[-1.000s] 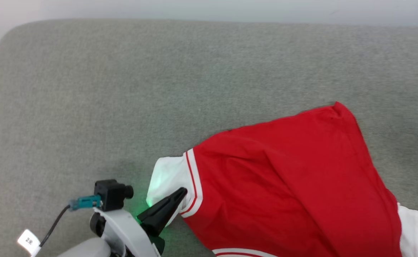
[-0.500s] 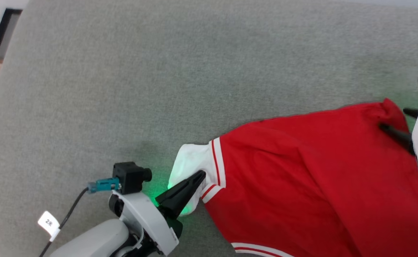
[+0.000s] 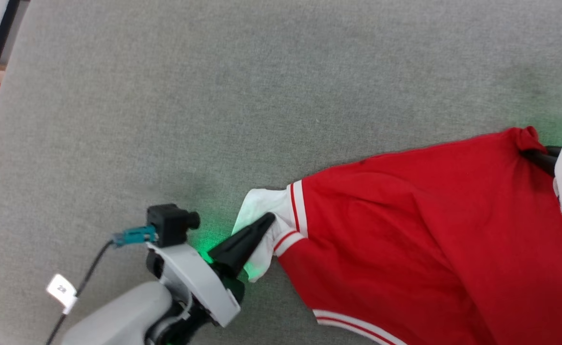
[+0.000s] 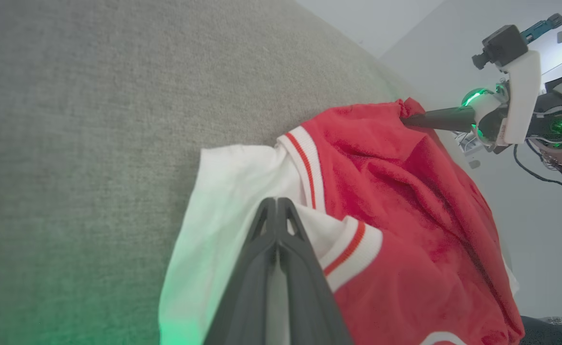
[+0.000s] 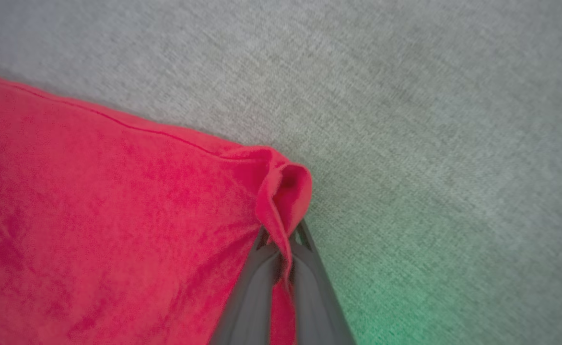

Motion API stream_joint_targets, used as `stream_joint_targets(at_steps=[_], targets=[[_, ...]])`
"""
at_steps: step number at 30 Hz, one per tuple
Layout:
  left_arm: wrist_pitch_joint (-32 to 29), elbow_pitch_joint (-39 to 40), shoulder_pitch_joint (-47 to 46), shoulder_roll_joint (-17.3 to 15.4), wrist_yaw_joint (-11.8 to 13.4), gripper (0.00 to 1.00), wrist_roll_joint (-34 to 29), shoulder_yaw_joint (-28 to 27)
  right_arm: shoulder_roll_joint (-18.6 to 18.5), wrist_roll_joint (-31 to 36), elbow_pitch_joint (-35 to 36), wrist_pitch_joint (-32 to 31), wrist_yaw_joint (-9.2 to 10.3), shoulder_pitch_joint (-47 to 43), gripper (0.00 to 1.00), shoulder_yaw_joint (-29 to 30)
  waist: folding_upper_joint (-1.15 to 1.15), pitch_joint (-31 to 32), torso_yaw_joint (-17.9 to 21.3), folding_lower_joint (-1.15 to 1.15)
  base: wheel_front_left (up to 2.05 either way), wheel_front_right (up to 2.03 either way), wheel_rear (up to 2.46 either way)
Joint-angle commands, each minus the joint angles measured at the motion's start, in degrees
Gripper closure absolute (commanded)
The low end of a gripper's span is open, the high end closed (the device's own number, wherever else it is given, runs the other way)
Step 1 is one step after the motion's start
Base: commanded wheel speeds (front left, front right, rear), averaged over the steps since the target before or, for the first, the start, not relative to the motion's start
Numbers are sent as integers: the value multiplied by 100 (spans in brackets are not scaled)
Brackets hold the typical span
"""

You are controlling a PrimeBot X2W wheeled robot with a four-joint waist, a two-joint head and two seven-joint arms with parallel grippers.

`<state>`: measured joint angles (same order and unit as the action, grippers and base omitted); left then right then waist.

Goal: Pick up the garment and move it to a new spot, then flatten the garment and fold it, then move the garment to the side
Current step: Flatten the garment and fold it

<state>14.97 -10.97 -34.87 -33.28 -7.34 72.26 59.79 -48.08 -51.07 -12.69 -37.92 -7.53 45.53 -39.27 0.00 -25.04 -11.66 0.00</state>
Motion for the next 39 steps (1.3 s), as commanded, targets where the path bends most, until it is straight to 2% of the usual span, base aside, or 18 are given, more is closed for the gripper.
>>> stream_joint_targets(at_steps=[1,10,16,21,25,29,30,32,36,39], targets=[[23,16,4,-98,-18,100,75,-112,141,-89,-262,194,8,-44,100,-121,0,142,74,0,0,0,0],[-22,170,-453,-392,-16,100,363,-633,527,-333,-1137,1218,8,472,100,522,0,436,313,0,0,0,0],[-424,-118,-1594,-359,-16,100,731,-1050,805,-247,-1820,1836,7,1211,100,1067,0,333,576,0,0,0,0],[-733,-875,-2798,-42,-17,100,1274,-1576,1036,-64,-2406,2205,7,2059,100,1396,0,123,791,0,0,0,0],[-969,-1857,-4048,308,22,100,1336,-1866,1236,217,-2832,2531,7,2858,100,1595,0,-147,966,0,0,0,0],[-921,-2774,-5449,465,38,100,1023,-2029,1504,546,-3200,2866,8,3809,100,1763,0,-504,1175,0,0,0,0],[-855,-3120,-6071,547,26,100,834,-2040,1570,694,-3384,3015,8,4225,100,1819,0,-637,1222,0,0,0,0],[-729,-3398,-6574,635,9,100,710,-2064,1612,816,-3569,3209,9,4575,100,1893,0,-688,1241,0,0,0,0],[-566,-3797,-6931,837,-5,100,765,-2134,1721,875,-3906,3432,9,4903,100,1923,0,-662,1216,0,0,0,0],[-612,-3661,-6582,904,-10,100,954,-2092,1793,818,-4015,3443,8,4692,100,1742,0,-620,1183,0,0,0,0]])
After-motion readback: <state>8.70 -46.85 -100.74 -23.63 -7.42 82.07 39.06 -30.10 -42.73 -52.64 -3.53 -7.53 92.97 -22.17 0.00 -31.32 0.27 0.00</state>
